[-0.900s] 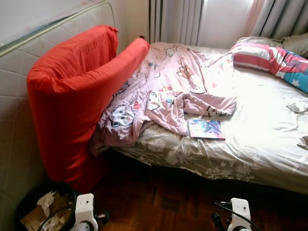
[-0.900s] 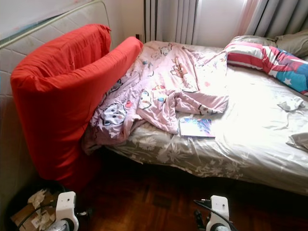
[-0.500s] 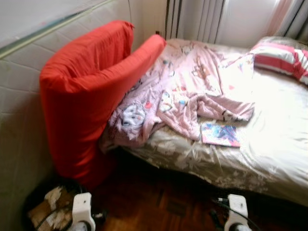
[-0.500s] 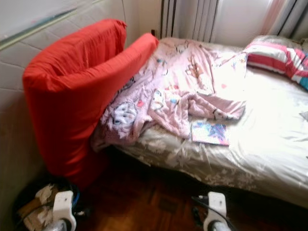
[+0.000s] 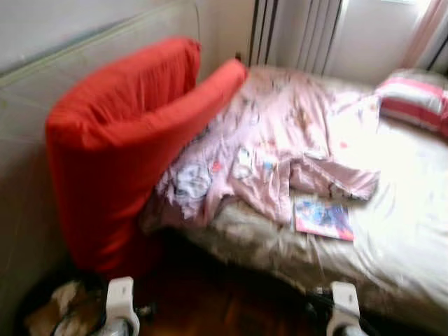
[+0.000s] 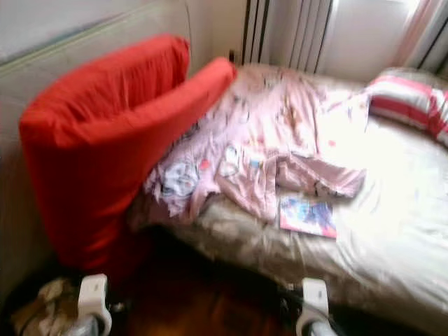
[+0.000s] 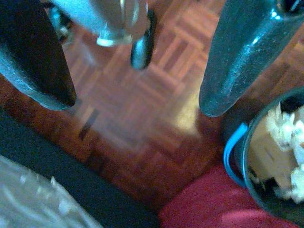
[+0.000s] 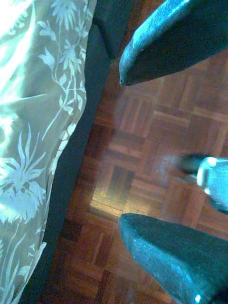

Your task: Clean up the room

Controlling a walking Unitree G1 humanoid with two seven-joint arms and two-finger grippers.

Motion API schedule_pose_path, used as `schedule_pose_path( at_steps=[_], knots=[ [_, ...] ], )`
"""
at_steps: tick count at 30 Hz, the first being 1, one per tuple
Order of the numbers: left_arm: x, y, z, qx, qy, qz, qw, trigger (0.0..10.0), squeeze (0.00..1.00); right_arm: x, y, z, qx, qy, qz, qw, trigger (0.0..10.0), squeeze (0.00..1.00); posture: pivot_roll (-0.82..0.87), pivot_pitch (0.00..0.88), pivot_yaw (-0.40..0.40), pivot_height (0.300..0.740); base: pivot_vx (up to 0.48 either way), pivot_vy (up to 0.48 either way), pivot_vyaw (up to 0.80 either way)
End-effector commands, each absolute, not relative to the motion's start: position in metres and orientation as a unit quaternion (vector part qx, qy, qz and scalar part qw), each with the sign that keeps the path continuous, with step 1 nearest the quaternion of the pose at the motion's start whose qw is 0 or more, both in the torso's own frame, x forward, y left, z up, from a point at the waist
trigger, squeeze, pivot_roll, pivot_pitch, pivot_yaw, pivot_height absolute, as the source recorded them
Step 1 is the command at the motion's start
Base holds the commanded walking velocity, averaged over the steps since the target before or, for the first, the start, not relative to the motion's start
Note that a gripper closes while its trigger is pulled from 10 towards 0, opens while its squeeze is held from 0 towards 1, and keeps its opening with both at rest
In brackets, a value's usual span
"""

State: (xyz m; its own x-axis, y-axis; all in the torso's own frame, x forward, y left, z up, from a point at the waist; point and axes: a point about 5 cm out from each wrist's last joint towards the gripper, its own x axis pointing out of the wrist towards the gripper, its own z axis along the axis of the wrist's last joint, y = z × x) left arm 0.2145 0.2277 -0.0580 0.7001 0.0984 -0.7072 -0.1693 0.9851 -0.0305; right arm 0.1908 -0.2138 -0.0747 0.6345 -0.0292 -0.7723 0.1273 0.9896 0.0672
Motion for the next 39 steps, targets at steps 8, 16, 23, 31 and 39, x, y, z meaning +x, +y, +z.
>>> schedule_pose_path(
  at_steps=[8,16,23,31,39],
  knots=[
    [0.208,0.224,-0.063,-0.053,0.392,0.070,0.916,10.0,0.00,0.188,-0.218,-0.075,0.064,0.428,-0.056,0.900,10.0,0.00,0.12,0.032,-0.020,0.740,0.307,0.000,0.06],
    [0.209,0.223,-0.062,-0.053,0.387,0.067,0.918,10.0,0.00,0.188,-0.218,-0.075,0.069,0.423,-0.059,0.902,10.0,0.00,0.12,0.032,-0.020,0.740,0.307,0.000,0.00],
    [0.209,0.223,-0.062,-0.053,0.385,0.066,0.919,10.0,0.00,0.188,-0.218,-0.075,0.082,0.422,-0.067,0.900,10.0,0.00,0.12,0.033,-0.021,0.740,0.307,0.000,-0.22],
    [0.211,0.223,-0.060,-0.051,0.374,0.061,0.924,10.0,0.00,0.188,-0.218,-0.075,0.076,0.421,-0.064,0.902,10.0,0.00,0.12,0.033,-0.021,0.740,0.306,0.000,-0.77],
    [0.217,0.223,-0.053,-0.053,0.319,0.058,0.945,10.0,0.00,0.196,-0.218,-0.068,0.084,0.364,-0.058,0.926,10.0,0.00,0.12,0.027,-0.018,0.740,0.032,0.000,0.00]
  ],
)
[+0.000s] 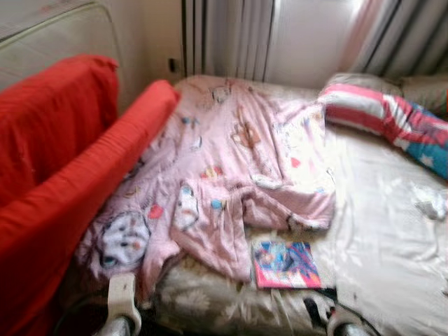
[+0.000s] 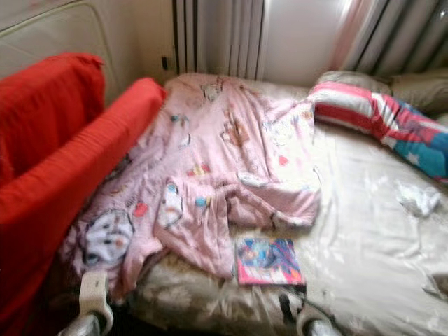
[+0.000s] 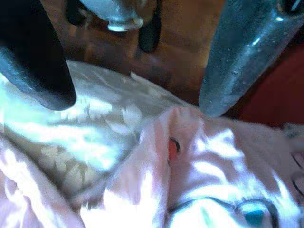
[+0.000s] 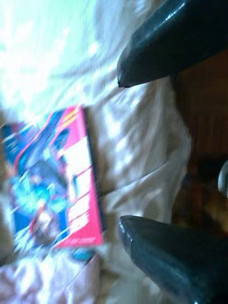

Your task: Clean up the room

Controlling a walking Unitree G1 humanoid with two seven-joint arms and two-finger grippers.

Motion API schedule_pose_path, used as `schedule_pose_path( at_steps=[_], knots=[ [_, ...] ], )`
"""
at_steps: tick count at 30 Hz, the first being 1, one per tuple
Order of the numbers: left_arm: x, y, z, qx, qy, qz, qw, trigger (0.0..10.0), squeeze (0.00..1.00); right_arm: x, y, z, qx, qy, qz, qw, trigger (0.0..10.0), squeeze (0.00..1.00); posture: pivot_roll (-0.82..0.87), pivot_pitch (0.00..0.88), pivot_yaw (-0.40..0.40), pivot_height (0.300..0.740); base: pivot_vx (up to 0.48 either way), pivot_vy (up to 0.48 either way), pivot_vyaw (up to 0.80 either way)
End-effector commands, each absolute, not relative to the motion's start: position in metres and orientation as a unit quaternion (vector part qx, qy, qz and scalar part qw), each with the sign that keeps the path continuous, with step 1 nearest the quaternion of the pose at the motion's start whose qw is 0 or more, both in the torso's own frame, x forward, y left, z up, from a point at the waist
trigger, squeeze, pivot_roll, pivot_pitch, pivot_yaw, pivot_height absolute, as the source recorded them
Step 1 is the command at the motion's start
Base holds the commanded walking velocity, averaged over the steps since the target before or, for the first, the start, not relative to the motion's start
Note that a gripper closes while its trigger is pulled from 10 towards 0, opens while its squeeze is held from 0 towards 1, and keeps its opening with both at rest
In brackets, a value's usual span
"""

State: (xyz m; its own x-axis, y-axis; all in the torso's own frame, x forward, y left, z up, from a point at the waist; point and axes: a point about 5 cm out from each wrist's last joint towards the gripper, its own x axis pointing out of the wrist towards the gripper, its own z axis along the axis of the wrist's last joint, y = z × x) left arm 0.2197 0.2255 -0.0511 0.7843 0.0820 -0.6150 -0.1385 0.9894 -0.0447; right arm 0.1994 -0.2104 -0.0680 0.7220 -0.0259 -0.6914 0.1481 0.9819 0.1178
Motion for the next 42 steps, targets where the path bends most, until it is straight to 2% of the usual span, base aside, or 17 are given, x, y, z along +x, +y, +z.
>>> schedule_pose_path(
  at_steps=[1,15,16,18,24,32,33,34,35,36,42],
  knots=[
    [0.217,0.223,-0.052,-0.053,0.313,0.057,0.947,10.0,0.00,0.196,-0.218,-0.067,0.084,0.360,-0.056,0.928,10.0,0.00,0.11,0.020,-0.021,0.740,0.000,0.000,0.00],
    [0.221,0.222,-0.042,-0.083,0.234,0.058,0.967,10.0,0.00,0.211,-0.215,-0.050,0.093,0.256,-0.025,0.962,10.0,0.00,0.10,0.000,-0.028,0.740,0.000,0.000,0.00],
    [0.221,0.222,-0.041,-0.084,0.226,0.056,0.969,10.0,0.00,0.287,-0.183,0.004,0.069,0.145,0.013,0.987,10.0,0.00,0.10,0.000,-0.028,0.740,0.000,0.000,0.00],
    [0.221,0.222,-0.040,-0.085,0.222,0.055,0.970,10.0,0.00,0.318,-0.167,0.036,0.054,0.089,0.028,0.994,10.0,0.00,0.10,0.000,-0.028,0.740,0.000,0.000,0.00],
    [0.221,0.223,-0.038,-0.089,0.202,0.056,0.974,10.0,0.00,0.322,-0.161,0.047,0.044,0.046,0.030,0.998,10.0,0.00,0.09,0.000,-0.028,0.740,0.000,0.000,0.00],
    [0.220,0.224,-0.035,-0.082,0.185,0.059,0.978,10.0,0.00,0.317,-0.167,0.044,0.049,0.038,0.008,0.998,10.0,0.00,0.09,0.000,-0.027,0.740,0.000,0.000,0.00],
    [0.281,0.222,0.023,0.027,0.057,0.037,0.997,10.0,0.00,0.314,-0.169,0.042,0.050,0.037,-0.001,0.998,10.0,0.00,0.09,0.000,-0.027,0.740,0.000,0.000,0.00],
    [0.281,0.222,0.023,0.027,0.057,0.037,0.997,10.0,0.00,0.314,-0.169,0.042,0.050,0.037,-0.001,0.998,10.0,0.00,0.09,0.000,-0.027,0.740,0.000,0.000,0.00],
    [0.311,0.209,0.064,0.007,-0.040,0.011,0.999,10.0,0.00,0.312,-0.170,0.040,0.050,0.036,-0.007,0.998,10.0,0.00,0.08,0.000,-0.026,0.740,0.000,0.000,0.00],
    [0.317,0.204,0.076,-0.005,-0.072,-0.002,0.997,10.0,0.00,0.311,-0.171,0.039,0.050,0.038,-0.008,0.998,10.0,0.00,0.08,0.000,-0.026,0.740,0.000,0.000,0.00],
    [0.332,0.199,0.106,-0.008,-0.128,-0.018,0.992,10.0,0.00,0.311,-0.168,0.039,0.051,0.040,-0.002,0.998,10.0,0.00,0.09,0.000,-0.022,0.740,0.000,0.000,0.00]
  ],
)
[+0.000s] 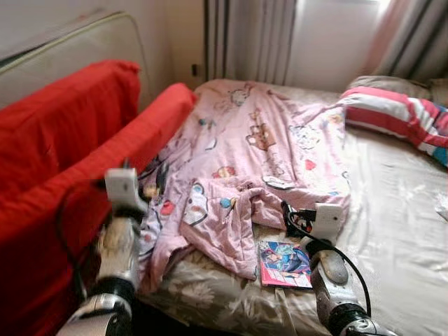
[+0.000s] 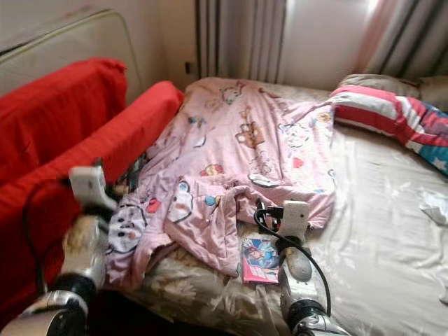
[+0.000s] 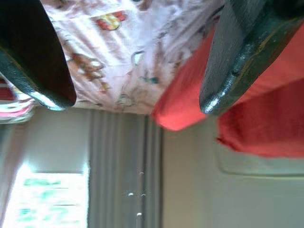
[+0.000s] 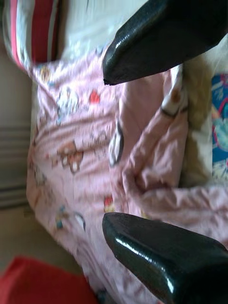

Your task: Clean up the room

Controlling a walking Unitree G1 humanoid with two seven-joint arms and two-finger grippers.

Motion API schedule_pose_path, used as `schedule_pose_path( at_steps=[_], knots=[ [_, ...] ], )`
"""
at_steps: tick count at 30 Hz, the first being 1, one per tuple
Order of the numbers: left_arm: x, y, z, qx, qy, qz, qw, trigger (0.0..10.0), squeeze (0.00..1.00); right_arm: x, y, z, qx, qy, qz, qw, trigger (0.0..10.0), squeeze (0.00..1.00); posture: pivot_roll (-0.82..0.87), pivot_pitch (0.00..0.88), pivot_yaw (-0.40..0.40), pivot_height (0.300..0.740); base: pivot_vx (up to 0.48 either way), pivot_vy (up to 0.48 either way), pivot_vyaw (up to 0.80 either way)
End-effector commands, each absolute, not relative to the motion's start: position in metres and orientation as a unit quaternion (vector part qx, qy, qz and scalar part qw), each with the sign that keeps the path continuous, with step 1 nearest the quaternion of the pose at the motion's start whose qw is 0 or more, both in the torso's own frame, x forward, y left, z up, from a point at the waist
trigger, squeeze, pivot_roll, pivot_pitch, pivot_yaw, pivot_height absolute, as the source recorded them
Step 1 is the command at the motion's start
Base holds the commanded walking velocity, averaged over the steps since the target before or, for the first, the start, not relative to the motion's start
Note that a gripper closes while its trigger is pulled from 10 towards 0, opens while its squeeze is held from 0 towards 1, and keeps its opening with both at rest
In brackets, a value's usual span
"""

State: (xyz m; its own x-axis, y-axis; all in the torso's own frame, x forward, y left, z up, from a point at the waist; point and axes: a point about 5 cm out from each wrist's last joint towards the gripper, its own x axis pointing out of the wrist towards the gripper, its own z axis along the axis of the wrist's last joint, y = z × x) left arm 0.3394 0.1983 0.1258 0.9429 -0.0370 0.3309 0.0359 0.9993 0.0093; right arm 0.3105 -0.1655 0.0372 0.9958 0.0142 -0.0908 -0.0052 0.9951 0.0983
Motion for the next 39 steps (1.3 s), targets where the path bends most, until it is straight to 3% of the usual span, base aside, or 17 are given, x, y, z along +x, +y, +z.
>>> schedule_pose_path(
  at_steps=[1,21,32,39],
  knots=[
    [0.333,0.200,0.108,-0.008,-0.131,-0.019,0.991,10.0,0.00,0.311,-0.168,0.039,0.051,0.040,-0.003,0.998,10.0,0.00,0.09,0.000,-0.020,0.740,0.000,0.000,0.00],
    [0.319,0.212,0.079,-0.013,-0.065,-0.002,0.998,10.0,0.00,0.317,-0.175,0.044,0.044,0.038,-0.029,0.998,10.0,0.00,0.08,0.007,-0.013,0.740,0.000,0.000,0.00],
    [0.325,0.203,0.084,-0.027,-0.067,-0.019,0.997,10.0,0.00,0.322,-0.171,0.048,0.037,0.044,-0.019,0.998,10.0,0.00,0.08,0.037,-0.020,0.655,0.000,0.000,0.00],
    [0.328,0.202,0.090,-0.031,-0.076,-0.022,0.996,10.0,0.00,0.328,-0.167,0.056,0.039,0.025,-0.009,0.999,10.0,0.00,0.08,0.057,-0.025,0.655,0.000,0.000,0.00]
  ],
)
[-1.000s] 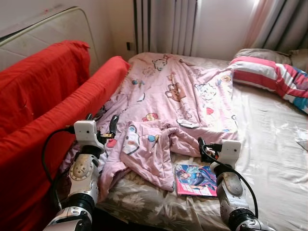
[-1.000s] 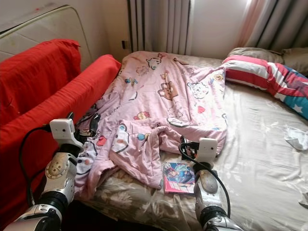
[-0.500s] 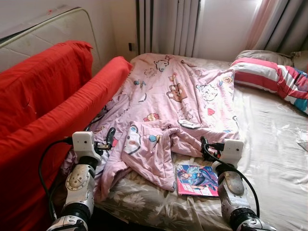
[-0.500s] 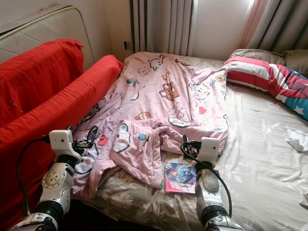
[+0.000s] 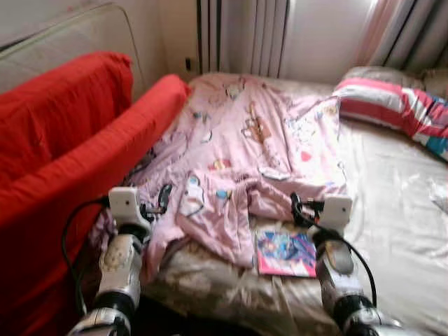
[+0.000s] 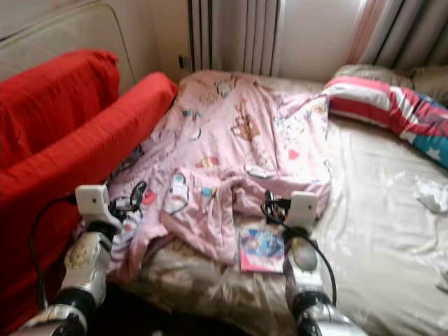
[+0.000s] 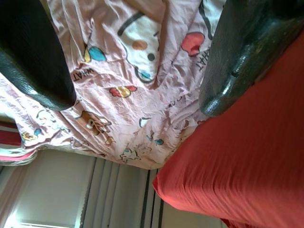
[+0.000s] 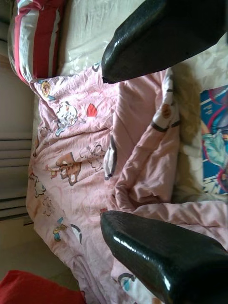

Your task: Clean up the room

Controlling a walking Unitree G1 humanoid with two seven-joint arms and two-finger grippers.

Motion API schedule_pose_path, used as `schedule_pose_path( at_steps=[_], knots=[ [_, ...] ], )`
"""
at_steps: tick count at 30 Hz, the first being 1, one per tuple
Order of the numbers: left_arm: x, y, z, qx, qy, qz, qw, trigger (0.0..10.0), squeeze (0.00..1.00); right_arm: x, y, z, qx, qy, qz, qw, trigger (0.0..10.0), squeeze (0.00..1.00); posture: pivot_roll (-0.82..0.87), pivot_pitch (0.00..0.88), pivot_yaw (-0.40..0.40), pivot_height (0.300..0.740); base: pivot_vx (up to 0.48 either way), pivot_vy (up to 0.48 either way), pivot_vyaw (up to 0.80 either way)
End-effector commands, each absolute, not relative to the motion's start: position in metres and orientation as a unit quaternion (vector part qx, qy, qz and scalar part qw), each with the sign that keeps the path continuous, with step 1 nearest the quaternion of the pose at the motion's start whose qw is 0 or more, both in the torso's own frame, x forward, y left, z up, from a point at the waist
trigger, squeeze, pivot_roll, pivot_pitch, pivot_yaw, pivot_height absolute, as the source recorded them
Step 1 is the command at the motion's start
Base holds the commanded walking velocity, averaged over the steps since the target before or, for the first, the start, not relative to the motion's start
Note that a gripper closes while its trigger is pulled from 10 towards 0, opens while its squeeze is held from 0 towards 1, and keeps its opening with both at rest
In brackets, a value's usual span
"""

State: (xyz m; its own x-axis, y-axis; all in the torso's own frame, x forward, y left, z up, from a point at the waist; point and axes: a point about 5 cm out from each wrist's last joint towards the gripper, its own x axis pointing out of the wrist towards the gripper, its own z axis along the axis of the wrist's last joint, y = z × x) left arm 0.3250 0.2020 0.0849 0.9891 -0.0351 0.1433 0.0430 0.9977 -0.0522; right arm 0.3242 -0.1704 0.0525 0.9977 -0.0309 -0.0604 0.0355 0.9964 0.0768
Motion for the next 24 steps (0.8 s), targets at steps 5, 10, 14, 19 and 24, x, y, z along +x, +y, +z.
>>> schedule_pose_path(
  at_steps=[5,10,14,19,24],
  knots=[
    [0.329,0.201,0.091,-0.032,-0.079,-0.024,0.996,10.0,0.00,0.329,-0.165,0.059,0.041,0.018,-0.005,0.999,10.0,0.00,0.08,0.061,-0.028,0.655,0.000,0.000,0.00],
    [0.330,0.199,0.093,-0.033,-0.082,-0.026,0.996,10.0,0.00,0.329,-0.167,0.061,0.041,0.010,-0.008,0.999,10.0,0.00,0.07,0.063,-0.032,0.655,0.000,0.000,0.00],
    [0.330,0.198,0.095,-0.032,-0.089,-0.028,0.995,10.0,0.00,0.330,-0.172,0.066,0.038,-0.004,-0.011,0.999,10.0,0.00,0.06,0.060,-0.033,0.655,0.000,0.000,0.00],
    [0.326,0.199,0.092,-0.031,-0.089,-0.028,0.995,10.0,0.00,0.328,-0.174,0.065,0.032,-0.011,-0.010,0.999,10.0,0.00,0.05,0.056,-0.035,0.655,0.000,0.000,0.00],
    [0.320,0.200,0.089,-0.029,-0.091,-0.028,0.995,10.0,0.00,0.323,-0.175,0.063,0.024,-0.018,-0.004,1.000,10.0,0.00,0.05,0.077,-0.042,0.655,0.000,0.000,0.00]
  ],
)
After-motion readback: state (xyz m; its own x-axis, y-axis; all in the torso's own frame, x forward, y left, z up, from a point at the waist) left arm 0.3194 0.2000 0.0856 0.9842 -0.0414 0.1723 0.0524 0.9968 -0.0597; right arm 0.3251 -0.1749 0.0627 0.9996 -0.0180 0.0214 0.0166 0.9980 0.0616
